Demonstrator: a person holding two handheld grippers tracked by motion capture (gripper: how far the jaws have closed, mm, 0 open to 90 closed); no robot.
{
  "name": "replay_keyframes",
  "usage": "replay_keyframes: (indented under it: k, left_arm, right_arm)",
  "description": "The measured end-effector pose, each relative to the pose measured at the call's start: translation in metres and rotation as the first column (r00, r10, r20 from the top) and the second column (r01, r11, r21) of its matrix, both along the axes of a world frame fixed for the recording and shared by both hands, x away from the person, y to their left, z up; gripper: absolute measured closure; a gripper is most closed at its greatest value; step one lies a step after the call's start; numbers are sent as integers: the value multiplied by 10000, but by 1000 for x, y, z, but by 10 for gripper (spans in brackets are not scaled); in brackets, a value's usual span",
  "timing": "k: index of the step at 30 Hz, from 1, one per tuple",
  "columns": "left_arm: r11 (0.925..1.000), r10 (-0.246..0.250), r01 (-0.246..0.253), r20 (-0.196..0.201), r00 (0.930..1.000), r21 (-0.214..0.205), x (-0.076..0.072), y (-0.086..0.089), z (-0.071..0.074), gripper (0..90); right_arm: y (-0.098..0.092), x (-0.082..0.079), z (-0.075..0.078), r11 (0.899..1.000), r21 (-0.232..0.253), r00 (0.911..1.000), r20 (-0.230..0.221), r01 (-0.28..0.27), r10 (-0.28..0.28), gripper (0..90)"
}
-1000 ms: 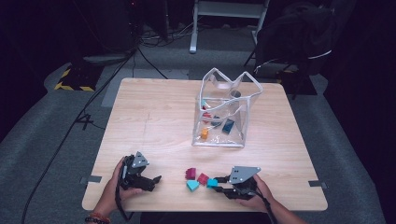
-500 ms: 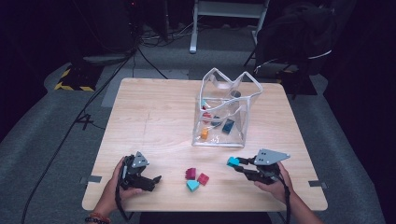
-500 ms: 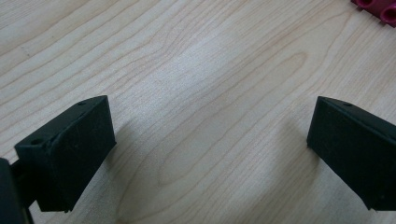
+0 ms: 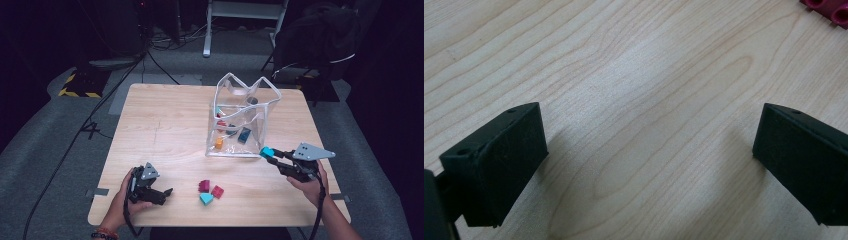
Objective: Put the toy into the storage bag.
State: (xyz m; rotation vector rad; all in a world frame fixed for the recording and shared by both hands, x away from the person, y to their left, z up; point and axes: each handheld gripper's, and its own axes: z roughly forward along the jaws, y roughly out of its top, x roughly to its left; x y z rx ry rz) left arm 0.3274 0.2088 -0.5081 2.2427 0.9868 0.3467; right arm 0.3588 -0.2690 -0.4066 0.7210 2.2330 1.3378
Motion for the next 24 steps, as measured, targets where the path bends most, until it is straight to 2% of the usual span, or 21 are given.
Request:
replay_keyframes:
  k: [9, 15, 24]
  left_arm:
    - [10000, -4, 4, -2, 10000, 0, 0, 0, 0, 11]
    - [10000, -3, 3, -8, 10000, 0, 0, 0, 0, 11]
    - [10000, -4, 4, -3, 10000, -3, 0, 0, 0, 12]
  right_arm:
    - [-3, 13, 33, 9994, 136, 9984, 455, 333, -339, 683]
    - [0, 19, 53, 9989, 338, 9969, 708, 333, -356, 684]
    - [8, 26, 71, 9986, 301, 9939, 1000, 439, -467, 685]
